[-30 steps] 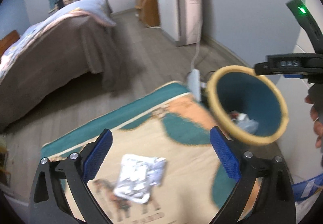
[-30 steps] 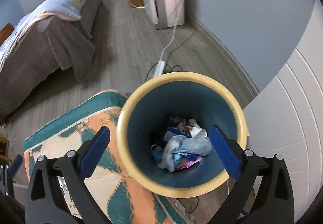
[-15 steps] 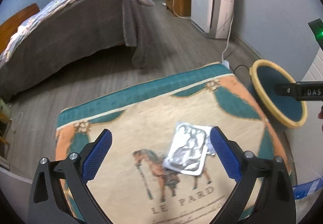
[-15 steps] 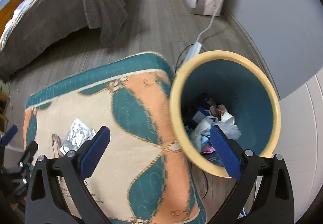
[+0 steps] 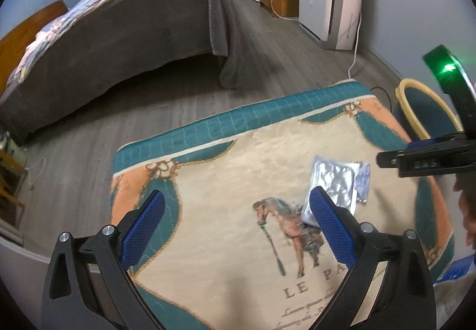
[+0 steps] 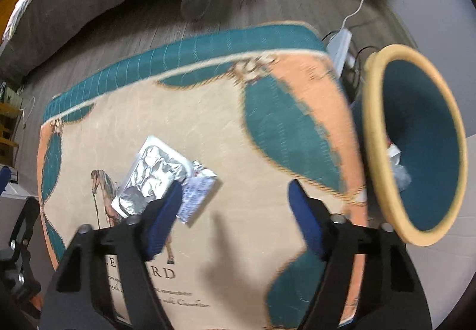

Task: Collect trash
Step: 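Move both tools back over the stool toward the foil packs, then grasp the large foil blister pack with left tool while right tool grasps small foil pack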

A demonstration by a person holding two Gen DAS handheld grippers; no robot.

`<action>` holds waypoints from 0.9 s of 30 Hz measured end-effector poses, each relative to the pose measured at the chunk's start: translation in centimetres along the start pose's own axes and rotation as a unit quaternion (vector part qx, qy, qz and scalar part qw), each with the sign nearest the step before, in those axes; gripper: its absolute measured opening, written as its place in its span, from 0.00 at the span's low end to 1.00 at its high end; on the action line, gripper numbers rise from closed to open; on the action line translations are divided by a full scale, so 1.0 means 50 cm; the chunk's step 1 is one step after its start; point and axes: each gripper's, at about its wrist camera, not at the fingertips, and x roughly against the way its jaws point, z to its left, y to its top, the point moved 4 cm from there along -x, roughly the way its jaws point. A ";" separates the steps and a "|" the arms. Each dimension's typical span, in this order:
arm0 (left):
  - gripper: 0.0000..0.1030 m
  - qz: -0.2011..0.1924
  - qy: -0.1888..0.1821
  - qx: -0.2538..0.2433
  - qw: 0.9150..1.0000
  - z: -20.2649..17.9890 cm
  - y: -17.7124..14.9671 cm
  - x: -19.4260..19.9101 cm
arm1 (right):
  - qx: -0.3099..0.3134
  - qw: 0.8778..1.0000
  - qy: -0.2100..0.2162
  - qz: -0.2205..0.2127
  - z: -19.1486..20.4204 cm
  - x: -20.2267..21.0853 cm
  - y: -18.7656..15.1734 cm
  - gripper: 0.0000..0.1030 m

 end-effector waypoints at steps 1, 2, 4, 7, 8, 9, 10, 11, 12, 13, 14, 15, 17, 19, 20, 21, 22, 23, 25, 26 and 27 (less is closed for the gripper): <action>0.94 0.001 0.000 -0.003 1.000 0.002 -0.003 -0.002 | -0.002 1.000 0.001 0.004 0.007 -0.008 0.000 0.61; 0.94 0.003 0.000 -0.006 1.000 0.003 -0.007 -0.004 | -0.004 1.000 0.003 0.007 0.012 -0.014 0.000 0.59; 0.94 0.007 -0.003 -0.011 1.000 0.001 -0.012 -0.008 | -0.007 1.000 0.009 0.016 0.024 -0.029 -0.002 0.52; 0.94 0.013 -0.008 -0.022 1.000 -0.007 -0.020 -0.016 | -0.018 0.999 0.020 0.031 0.034 -0.050 -0.005 0.44; 0.94 0.015 -0.009 -0.026 1.000 -0.012 -0.023 -0.019 | -0.025 0.999 0.024 0.035 0.033 -0.056 -0.006 0.43; 0.94 0.016 -0.009 -0.031 0.999 -0.016 -0.025 -0.023 | -0.033 0.998 0.030 0.038 0.032 -0.062 -0.007 0.39; 0.94 0.019 -0.009 -0.036 0.999 -0.023 -0.027 -0.027 | -0.041 0.998 0.038 0.040 0.032 -0.068 -0.007 0.35; 0.94 0.021 -0.010 -0.040 0.999 -0.029 -0.029 -0.031 | -0.048 0.997 0.046 0.042 0.032 -0.073 -0.008 0.32; 0.94 0.024 -0.011 -0.045 0.999 -0.036 -0.032 -0.037 | -0.052 0.996 0.055 0.042 0.032 -0.076 -0.008 0.28; 0.94 0.027 -0.013 -0.049 0.998 -0.045 -0.034 -0.043 | -0.054 0.996 0.060 0.040 0.032 -0.077 -0.006 0.23; 0.94 0.029 -0.016 -0.053 0.998 -0.053 -0.034 -0.048 | -0.057 0.995 0.068 0.038 0.031 -0.076 -0.005 0.21; 0.94 0.032 -0.025 -0.058 0.997 -0.066 -0.034 -0.053 | -0.059 0.995 0.074 0.036 0.030 -0.073 -0.004 0.16; 0.94 0.034 -0.041 -0.064 0.997 -0.082 -0.034 -0.060 | -0.062 0.994 0.080 0.031 0.025 -0.062 0.000 0.12; 0.94 0.037 -0.058 -0.073 0.995 -0.107 -0.033 -0.070 | -0.058 0.995 0.074 0.021 0.017 -0.047 0.006 0.12; 0.94 0.040 -0.064 -0.078 0.994 -0.121 -0.033 -0.078 | -0.055 0.996 0.068 0.016 0.012 -0.038 0.010 0.12; 0.94 0.043 -0.068 -0.079 0.994 -0.130 -0.033 -0.084 | -0.050 0.997 0.061 0.009 0.007 -0.030 0.013 0.12; 0.94 0.047 -0.073 -0.076 0.993 -0.140 -0.033 -0.095 | -0.050 0.997 0.058 0.005 0.003 -0.024 0.018 0.12; 0.94 0.051 -0.077 -0.070 0.993 -0.145 -0.032 -0.104 | -0.052 0.997 0.054 0.001 -0.007 -0.018 0.020 0.12; 0.94 0.060 -0.086 -0.051 0.993 -0.158 -0.032 -0.127 | -0.055 0.997 0.051 -0.003 -0.021 -0.010 0.025 0.12; 0.94 0.062 -0.088 -0.046 0.993 -0.162 -0.033 -0.135 | -0.053 0.997 0.048 -0.004 -0.027 -0.006 0.027 0.12; 0.94 0.064 -0.091 -0.042 0.993 -0.170 -0.033 -0.143 | -0.049 0.998 0.045 -0.007 -0.034 -0.002 0.029 0.12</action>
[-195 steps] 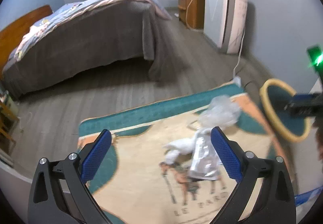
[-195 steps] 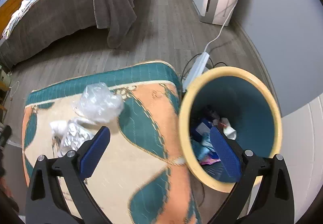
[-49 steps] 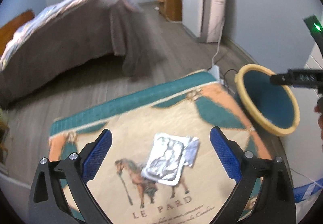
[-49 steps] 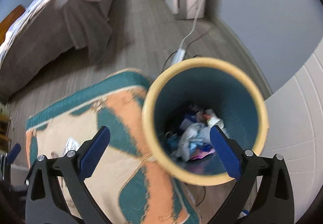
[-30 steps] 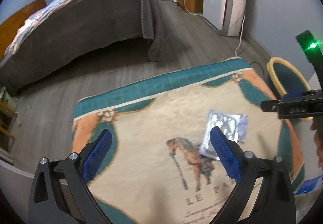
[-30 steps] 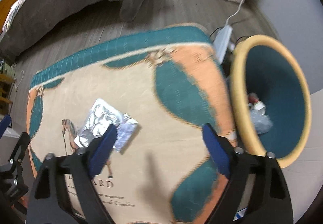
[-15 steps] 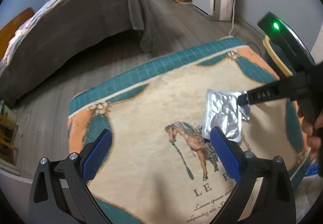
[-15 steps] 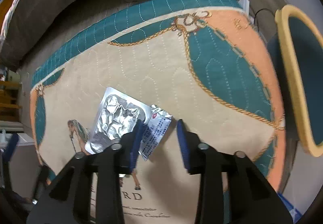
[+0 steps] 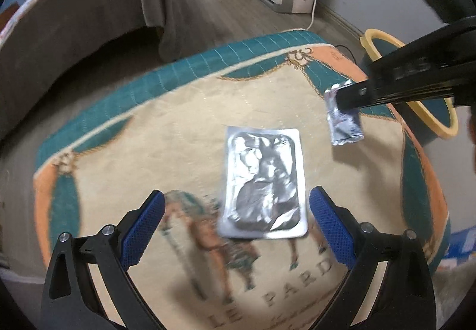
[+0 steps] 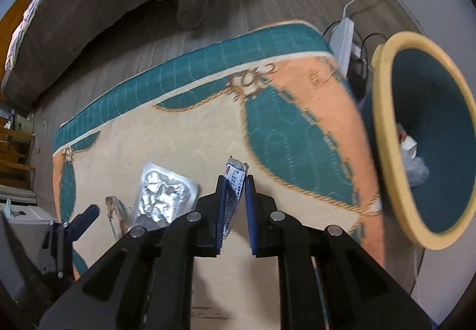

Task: Collect trash
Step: 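Grasp the large foil blister pack with left tool while right tool grasps small foil pack, then carry both foil packs over the wastebasket and open both tools to drop them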

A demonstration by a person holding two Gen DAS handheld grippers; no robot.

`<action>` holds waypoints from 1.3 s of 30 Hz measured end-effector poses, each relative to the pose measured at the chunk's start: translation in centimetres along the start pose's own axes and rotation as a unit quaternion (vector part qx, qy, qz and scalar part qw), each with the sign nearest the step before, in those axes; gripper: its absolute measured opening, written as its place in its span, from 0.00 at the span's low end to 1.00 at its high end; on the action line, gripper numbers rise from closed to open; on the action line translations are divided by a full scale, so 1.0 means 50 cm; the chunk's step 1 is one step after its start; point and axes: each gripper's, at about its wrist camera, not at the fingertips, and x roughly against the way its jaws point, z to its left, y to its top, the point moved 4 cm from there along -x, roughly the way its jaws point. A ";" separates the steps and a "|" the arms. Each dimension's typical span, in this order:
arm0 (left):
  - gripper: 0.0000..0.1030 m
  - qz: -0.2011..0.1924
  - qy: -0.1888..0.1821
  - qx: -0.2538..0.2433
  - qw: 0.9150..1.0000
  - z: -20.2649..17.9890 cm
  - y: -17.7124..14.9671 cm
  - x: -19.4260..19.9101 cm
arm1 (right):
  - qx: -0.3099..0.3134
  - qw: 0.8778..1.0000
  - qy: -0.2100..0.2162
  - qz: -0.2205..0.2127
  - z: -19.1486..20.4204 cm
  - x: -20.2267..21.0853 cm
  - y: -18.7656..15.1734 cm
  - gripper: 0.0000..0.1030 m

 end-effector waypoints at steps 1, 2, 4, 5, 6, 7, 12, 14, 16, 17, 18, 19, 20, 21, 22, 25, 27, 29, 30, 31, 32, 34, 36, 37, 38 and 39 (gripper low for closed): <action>0.94 -0.001 -0.002 0.001 1.000 -0.007 0.000 -0.007 | 0.003 1.000 -0.001 -0.002 -0.011 -0.001 0.006 0.12; 0.94 -0.003 0.002 0.000 1.000 -0.014 0.001 -0.013 | 0.006 1.000 -0.003 -0.004 -0.015 0.003 0.008 0.12; 0.94 -0.002 0.005 -0.006 1.000 -0.025 0.000 -0.023 | 0.012 1.000 -0.006 -0.008 -0.023 0.009 0.009 0.12; 0.94 -0.001 0.007 -0.009 1.000 -0.029 0.000 -0.027 | 0.014 1.000 -0.008 -0.009 -0.029 0.011 0.011 0.12; 0.93 -0.001 0.011 -0.014 1.000 -0.034 0.000 -0.032 | 0.014 1.000 -0.010 -0.010 -0.037 0.012 0.012 0.12; 0.93 -0.002 0.014 -0.017 1.000 -0.037 0.002 -0.034 | 0.013 1.000 -0.012 -0.010 -0.044 0.015 0.014 0.12; 0.84 0.002 0.012 -0.018 1.000 -0.043 0.004 -0.048 | 0.010 1.000 -0.010 -0.016 -0.071 0.027 0.019 0.12; 0.80 0.007 0.010 -0.018 1.000 -0.042 0.003 -0.054 | 0.011 1.000 -0.010 -0.019 -0.077 0.033 0.020 0.12; 0.80 0.007 0.004 -0.010 1.000 -0.038 0.003 -0.054 | 0.011 1.000 -0.005 -0.022 -0.081 0.039 0.020 0.12; 0.76 0.007 0.001 -0.009 1.000 -0.038 0.005 -0.054 | 0.012 1.000 -0.004 -0.023 -0.084 0.042 0.019 0.12; 0.66 0.004 -0.001 -0.010 1.000 -0.039 0.006 -0.052 | 0.013 1.000 -0.005 -0.024 -0.086 0.046 0.018 0.12; 0.67 0.001 -0.002 -0.015 1.000 -0.041 0.008 -0.050 | 0.014 1.000 -0.004 -0.025 -0.087 0.049 0.018 0.12; 0.67 0.004 -0.004 -0.018 1.000 -0.043 0.008 -0.051 | 0.013 1.000 -0.004 -0.027 -0.091 0.054 0.018 0.12; 0.66 0.004 -0.005 -0.019 1.000 -0.043 0.007 -0.051 | 0.011 1.000 -0.003 -0.029 -0.095 0.061 0.018 0.12; 0.66 0.004 -0.004 -0.021 1.000 -0.044 0.007 -0.050 | 0.010 0.999 -0.002 -0.032 -0.098 0.067 0.018 0.12; 0.66 -0.005 0.002 -0.020 1.000 -0.047 0.020 -0.037 | 0.008 0.999 -0.002 -0.044 -0.106 0.093 0.020 0.12; 0.66 -0.023 0.000 -0.020 1.000 -0.058 0.038 -0.013 | 0.009 0.998 -0.009 -0.060 -0.114 0.122 0.025 0.12; 0.66 -0.038 -0.007 -0.021 0.999 -0.072 0.051 0.008 | 0.011 0.996 -0.017 -0.083 -0.123 0.155 0.032 0.12; 0.66 -0.050 -0.011 -0.023 0.998 -0.085 0.063 0.025 | 0.011 0.995 -0.022 -0.092 -0.129 0.169 0.035 0.12; 0.66 -0.057 -0.013 -0.025 0.998 -0.094 0.070 0.035 | 0.012 0.994 -0.029 -0.100 -0.137 0.183 0.037 0.12; 0.66 -0.065 -0.014 -0.029 0.997 -0.104 0.077 0.047 | 0.012 0.993 -0.035 -0.110 -0.145 0.197 0.039 0.12; 0.66 -0.081 -0.022 -0.039 0.996 -0.130 0.094 0.070 | 0.009 0.991 -0.046 -0.124 -0.163 0.219 0.042 0.12; 0.66 -0.089 -0.029 -0.043 0.995 -0.155 0.107 0.086 | 0.008 0.989 -0.052 -0.137 -0.179 0.239 0.046 0.12; 0.66 -0.092 -0.033 -0.045 0.994 -0.171 0.112 0.094 | 0.008 0.988 -0.056 -0.143 -0.188 0.246 0.049 0.12; 0.66 -0.095 -0.038 -0.050 0.993 -0.189 0.120 0.103 | 0.006 0.987 -0.062 -0.148 -0.198 0.254 0.051 0.12; 0.66 -0.100 -0.041 -0.056 0.993 -0.205 0.126 0.110 | 0.004 0.986 -0.067 -0.153 -0.210 0.259 0.054 0.12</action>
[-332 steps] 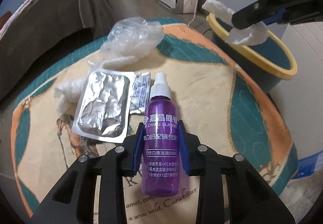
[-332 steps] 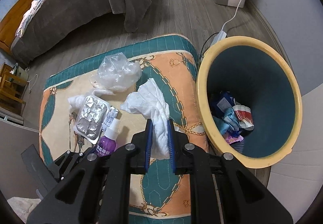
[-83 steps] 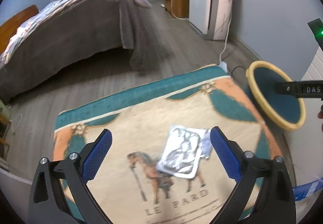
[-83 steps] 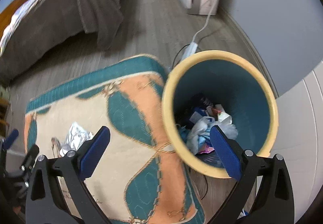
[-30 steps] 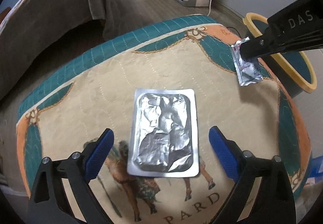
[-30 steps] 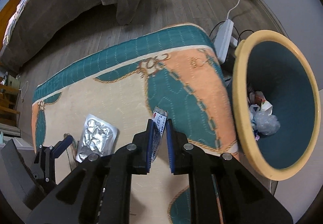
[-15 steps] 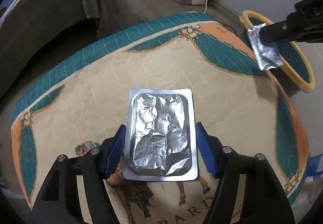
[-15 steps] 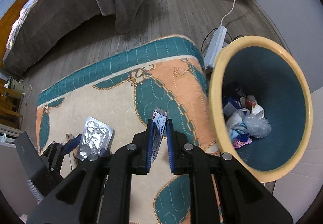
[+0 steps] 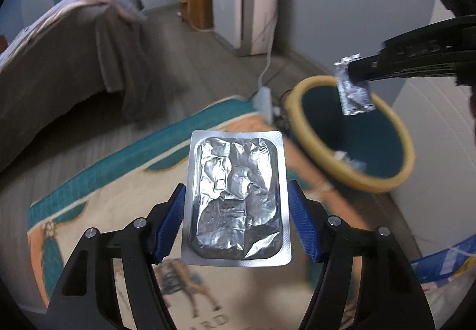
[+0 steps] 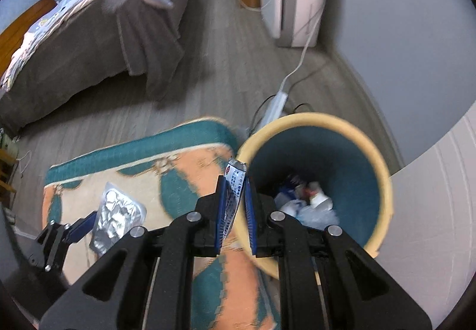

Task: Collect trash
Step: 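Carry both foil packs over the wastebasket and open both tools to drop them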

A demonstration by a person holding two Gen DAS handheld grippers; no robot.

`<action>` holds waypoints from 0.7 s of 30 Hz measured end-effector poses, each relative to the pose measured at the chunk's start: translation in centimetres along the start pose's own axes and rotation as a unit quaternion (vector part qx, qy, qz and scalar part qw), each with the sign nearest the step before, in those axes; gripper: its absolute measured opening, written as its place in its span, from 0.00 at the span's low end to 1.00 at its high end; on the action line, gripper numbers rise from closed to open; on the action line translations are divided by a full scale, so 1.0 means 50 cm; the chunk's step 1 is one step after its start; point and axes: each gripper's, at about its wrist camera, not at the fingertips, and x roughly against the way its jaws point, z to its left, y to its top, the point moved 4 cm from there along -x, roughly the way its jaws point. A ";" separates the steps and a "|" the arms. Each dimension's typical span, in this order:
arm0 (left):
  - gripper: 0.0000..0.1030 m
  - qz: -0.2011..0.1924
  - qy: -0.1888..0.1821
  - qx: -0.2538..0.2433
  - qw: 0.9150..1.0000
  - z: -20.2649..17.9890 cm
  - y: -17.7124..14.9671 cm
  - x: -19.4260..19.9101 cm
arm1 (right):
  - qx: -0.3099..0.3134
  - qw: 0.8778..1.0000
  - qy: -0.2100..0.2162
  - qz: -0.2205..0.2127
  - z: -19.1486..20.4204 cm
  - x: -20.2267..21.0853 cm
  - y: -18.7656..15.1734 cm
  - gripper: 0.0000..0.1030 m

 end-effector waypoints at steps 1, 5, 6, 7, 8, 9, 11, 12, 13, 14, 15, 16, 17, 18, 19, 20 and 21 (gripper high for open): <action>0.66 -0.003 -0.003 -0.006 1.000 -0.014 0.008 0.003 | -0.003 1.000 -0.005 -0.003 -0.012 0.002 0.003 0.12; 0.67 -0.014 -0.020 -0.022 0.999 -0.081 0.040 0.008 | -0.019 1.000 -0.021 -0.007 -0.076 0.000 0.008 0.12; 0.67 -0.016 -0.027 -0.024 0.999 -0.098 0.049 0.008 | -0.022 0.999 -0.026 -0.008 -0.090 -0.001 0.007 0.12; 0.67 -0.016 -0.033 -0.027 0.999 -0.114 0.058 0.002 | -0.026 0.999 -0.031 -0.008 -0.107 -0.002 0.006 0.12; 0.67 -0.014 -0.039 -0.030 0.999 -0.132 0.066 -0.004 | -0.032 0.999 -0.034 -0.007 -0.125 -0.005 0.005 0.12; 0.67 -0.013 -0.044 -0.034 0.998 -0.144 0.072 -0.012 | -0.041 0.999 -0.036 -0.005 -0.145 -0.008 0.003 0.12; 0.67 -0.009 -0.049 -0.042 0.998 -0.168 0.080 -0.022 | -0.057 0.998 -0.039 -0.002 -0.177 -0.012 -0.002 0.12; 0.67 -0.007 -0.052 -0.048 0.998 -0.182 0.085 -0.031 | -0.065 0.997 -0.041 -0.001 -0.195 -0.013 -0.004 0.12; 0.67 -0.005 -0.052 -0.054 0.997 -0.197 0.087 -0.038 | -0.071 0.997 -0.043 0.000 -0.210 -0.016 -0.005 0.12; 0.67 -0.002 -0.053 -0.063 0.997 -0.212 0.090 -0.048 | -0.077 0.996 -0.046 0.000 -0.226 -0.018 -0.006 0.12; 0.67 0.000 -0.053 -0.069 0.996 -0.223 0.094 -0.057 | -0.083 0.995 -0.050 0.001 -0.241 -0.021 -0.009 0.12; 0.67 0.002 -0.054 -0.072 0.996 -0.230 0.094 -0.063 | -0.088 0.995 -0.053 0.002 -0.253 -0.025 -0.012 0.12; 0.67 0.003 -0.055 -0.074 0.996 -0.238 0.097 -0.072 | -0.095 0.994 -0.053 0.004 -0.267 -0.029 -0.015 0.12; 0.67 0.005 -0.056 -0.075 0.996 -0.245 0.100 -0.079 | -0.102 0.993 -0.054 0.007 -0.279 -0.032 -0.019 0.12; 0.67 0.005 -0.057 -0.077 0.995 -0.254 0.103 -0.087 | -0.110 0.992 -0.054 0.009 -0.291 -0.035 -0.022 0.12; 0.67 0.005 -0.057 -0.079 0.995 -0.261 0.108 -0.093 | -0.118 0.992 -0.053 0.011 -0.303 -0.041 -0.025 0.12; 0.67 0.005 -0.055 -0.082 0.995 -0.270 0.114 -0.101 | -0.127 0.991 -0.049 0.013 -0.311 -0.046 -0.027 0.12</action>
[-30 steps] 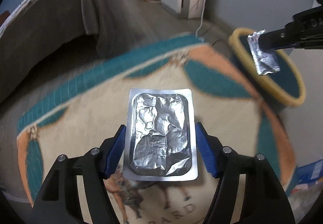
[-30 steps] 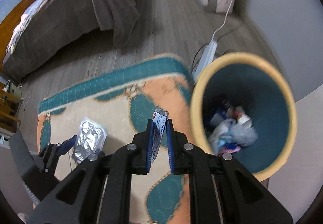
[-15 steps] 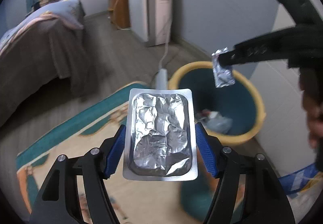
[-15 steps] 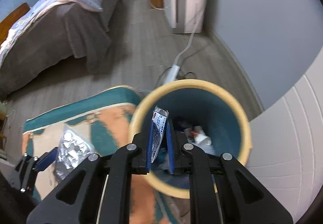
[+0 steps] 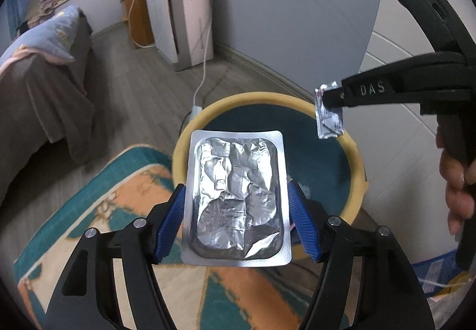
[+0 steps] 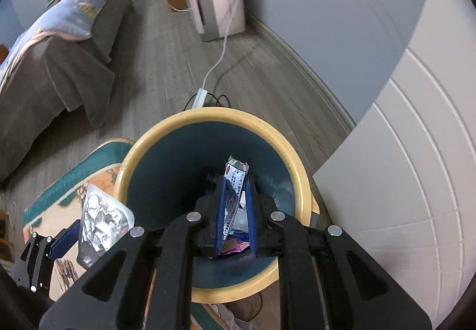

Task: Collect trash
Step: 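Carry both foil packs over the wastebasket and open both tools to drop them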

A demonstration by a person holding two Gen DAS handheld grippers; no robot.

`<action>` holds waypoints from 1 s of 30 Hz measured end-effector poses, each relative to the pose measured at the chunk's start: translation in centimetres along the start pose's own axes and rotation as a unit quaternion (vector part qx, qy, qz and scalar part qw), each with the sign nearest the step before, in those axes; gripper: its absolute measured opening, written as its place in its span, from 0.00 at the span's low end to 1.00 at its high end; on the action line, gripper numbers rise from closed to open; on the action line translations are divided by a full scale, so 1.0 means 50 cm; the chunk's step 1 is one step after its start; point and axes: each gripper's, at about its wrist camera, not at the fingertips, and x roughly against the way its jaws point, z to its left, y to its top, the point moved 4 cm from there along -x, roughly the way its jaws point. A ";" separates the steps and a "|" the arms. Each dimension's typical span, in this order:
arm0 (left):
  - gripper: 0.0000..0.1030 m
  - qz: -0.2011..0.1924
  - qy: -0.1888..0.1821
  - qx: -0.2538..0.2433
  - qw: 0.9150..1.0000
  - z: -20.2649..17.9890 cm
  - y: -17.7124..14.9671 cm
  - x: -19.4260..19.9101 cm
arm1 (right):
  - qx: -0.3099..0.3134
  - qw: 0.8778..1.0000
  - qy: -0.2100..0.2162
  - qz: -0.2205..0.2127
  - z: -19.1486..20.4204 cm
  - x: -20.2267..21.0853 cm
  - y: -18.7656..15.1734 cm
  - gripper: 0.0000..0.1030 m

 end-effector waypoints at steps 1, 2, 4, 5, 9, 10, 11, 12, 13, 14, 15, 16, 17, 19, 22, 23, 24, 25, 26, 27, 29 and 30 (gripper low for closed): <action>0.67 -0.001 0.000 -0.003 1.000 -0.009 0.006 -0.006 | -0.007 1.000 0.002 0.002 -0.003 -0.004 0.000 0.12; 0.67 -0.003 -0.002 -0.006 1.000 -0.013 0.012 -0.012 | -0.014 1.000 0.005 0.004 -0.005 -0.008 -0.001 0.12; 0.67 -0.008 -0.003 -0.015 1.000 -0.024 0.023 -0.020 | -0.020 1.000 0.009 0.005 0.001 -0.015 0.000 0.12; 0.67 -0.009 -0.001 -0.021 1.000 -0.029 0.027 -0.023 | -0.019 1.000 0.009 0.004 0.002 -0.014 0.000 0.12; 0.67 -0.013 0.009 -0.036 0.999 -0.035 0.029 -0.030 | -0.018 1.000 0.012 -0.010 0.011 -0.007 0.004 0.12; 0.67 -0.014 0.008 -0.037 0.999 -0.037 0.028 -0.029 | -0.017 1.000 0.013 -0.011 0.012 -0.006 0.006 0.13; 0.71 -0.015 0.009 -0.038 0.999 -0.036 0.027 -0.026 | -0.015 1.000 0.015 -0.013 0.015 -0.004 0.006 0.14; 0.82 -0.020 0.017 -0.040 0.999 -0.036 0.023 -0.023 | -0.013 1.000 0.016 -0.013 0.017 -0.004 0.005 0.22; 0.84 -0.024 0.021 -0.041 0.999 -0.035 0.018 -0.016 | -0.012 1.000 0.015 -0.012 0.016 -0.002 0.004 0.40; 0.86 -0.028 0.023 -0.041 0.999 -0.034 0.016 -0.013 | -0.012 1.000 0.014 -0.013 0.018 -0.001 0.004 0.48; 0.87 -0.029 0.023 -0.039 0.999 -0.032 0.012 -0.009 | -0.011 1.000 0.014 -0.015 0.019 0.000 0.004 0.56; 0.88 -0.026 0.025 -0.035 0.999 -0.028 0.009 -0.007 | -0.010 1.000 0.014 -0.015 0.021 0.002 0.005 0.58; 0.88 -0.025 0.028 -0.033 0.999 -0.024 0.007 -0.003 | -0.007 1.000 0.013 -0.016 0.023 0.004 0.007 0.59; 0.89 -0.026 0.031 -0.025 0.999 -0.015 0.003 0.013 | -0.002 1.000 0.012 -0.020 0.027 0.013 0.007 0.75; 0.91 -0.034 0.035 -0.012 0.999 0.004 -0.004 0.059 | 0.001 0.999 0.010 -0.034 0.029 0.044 0.001 0.90; 0.92 -0.037 0.036 -0.008 0.999 0.009 -0.007 0.075 | 0.002 0.999 0.011 -0.040 0.030 0.058 -0.002 0.92; 0.93 -0.039 0.038 -0.003 0.998 0.015 -0.009 0.095 | 0.002 0.999 0.015 -0.045 0.032 0.073 -0.009 0.94; 0.94 -0.042 0.041 0.003 0.998 0.021 -0.010 0.117 | 0.003 0.999 0.018 -0.047 0.033 0.085 -0.014 0.94; 0.94 -0.044 0.042 0.008 0.998 0.025 -0.011 0.136 | 0.008 0.999 0.022 -0.046 0.036 0.101 -0.024 0.94; 0.95 -0.050 0.041 0.017 0.998 0.028 -0.012 0.166 | 0.013 0.999 0.023 -0.047 0.038 0.113 -0.032 0.94; 0.95 -0.061 0.039 0.029 0.997 0.032 -0.016 0.212 | 0.025 0.998 0.014 -0.057 0.036 0.144 -0.049 0.94; 0.95 -0.064 0.040 0.033 0.997 0.032 -0.015 0.229 | 0.030 0.997 0.008 -0.065 0.034 0.162 -0.058 0.94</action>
